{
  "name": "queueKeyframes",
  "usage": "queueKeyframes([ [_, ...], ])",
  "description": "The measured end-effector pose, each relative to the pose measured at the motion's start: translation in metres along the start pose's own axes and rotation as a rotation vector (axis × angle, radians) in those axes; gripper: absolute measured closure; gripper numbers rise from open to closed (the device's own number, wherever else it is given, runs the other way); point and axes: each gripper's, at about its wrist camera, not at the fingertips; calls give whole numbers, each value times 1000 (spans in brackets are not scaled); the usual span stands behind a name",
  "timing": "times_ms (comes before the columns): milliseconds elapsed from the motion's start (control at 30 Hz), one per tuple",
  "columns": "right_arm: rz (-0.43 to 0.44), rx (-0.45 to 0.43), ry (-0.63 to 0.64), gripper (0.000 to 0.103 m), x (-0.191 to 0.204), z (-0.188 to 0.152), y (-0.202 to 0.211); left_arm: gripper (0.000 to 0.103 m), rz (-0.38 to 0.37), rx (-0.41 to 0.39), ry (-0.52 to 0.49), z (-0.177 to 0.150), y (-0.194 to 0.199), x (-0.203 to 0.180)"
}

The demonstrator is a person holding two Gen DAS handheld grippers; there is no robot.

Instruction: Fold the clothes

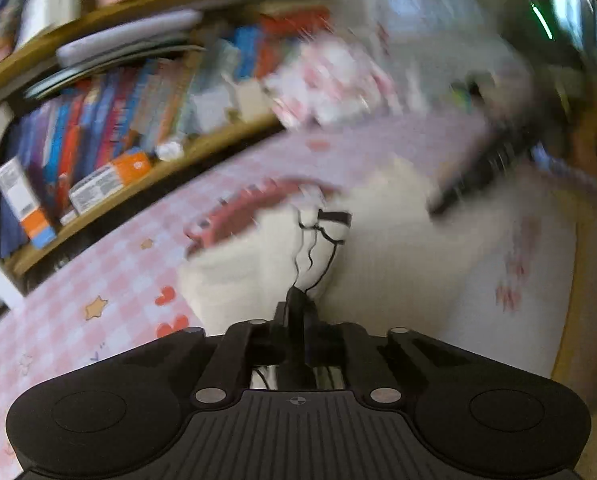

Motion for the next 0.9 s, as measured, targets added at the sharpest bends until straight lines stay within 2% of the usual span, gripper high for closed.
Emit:
queueKeyframes([
  [67, -20, -3, 22, 76, 4, -3, -2, 98, -138, -81, 302, 4, 12, 48],
  [100, -28, -3, 32, 76, 4, -4, -3, 97, -161, -67, 436, 2, 7, 66],
  [200, 3, -7, -13, 75, -2, -6, -5, 97, -53, 107, 600, -1, -27, 93],
  [233, 8, -7, -26, 75, -4, -6, -5, 97, -30, 132, 620, -1, -31, 97],
  [267, 7, -7, -35, 73, -5, -5, -5, 94, -31, 123, 632, -2, -29, 100],
  [333, -6, -12, -43, 66, -5, -5, -2, 88, -60, 46, 637, -1, -14, 98],
  [367, -14, -21, -48, 65, -5, -4, 0, 76, -80, 19, 623, 1, -10, 96],
  [400, -22, -29, -53, 64, -5, -4, 3, 55, -99, -5, 605, 3, -7, 93],
  [433, -26, -49, -63, 63, -4, -3, 6, 43, -119, -29, 587, 5, -3, 90],
  [467, -19, -74, -78, 63, -6, -1, 10, 32, -120, -29, 571, 9, -5, 88],
  [500, -8, -99, -96, 62, -7, 2, 14, 32, -116, -24, 555, 13, -9, 87],
  [567, 20, -118, -138, 61, -12, 11, 14, 38, -117, 6, 560, 21, -22, 83],
  [600, 26, -115, -158, 61, -13, 16, 11, 73, -134, 0, 559, 23, -24, 81],
  [633, 35, -103, -176, 64, -15, 21, 6, 97, -152, -9, 556, 26, -26, 78],
  [667, 48, -88, -194, 70, -17, 25, 1, 100, -163, -29, 561, 27, -23, 76],
  [700, 61, -72, -212, 95, -20, 29, -4, 100, -176, -47, 573, 27, -21, 77],
  [833, 273, -182, -253, 98, -30, 18, 24, 100, -227, -115, 623, 24, -17, 81],
  [900, 266, -173, -303, 98, -38, 14, 18, 103, -188, -43, 685, 24, -37, 88],
])
Point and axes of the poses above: each gripper's, at about its wrist camera, not at the fingertips, and y roughly against the way its jaws point, x to its left, z to its top, and after that the axes turned 14 degrees about x, right-handed
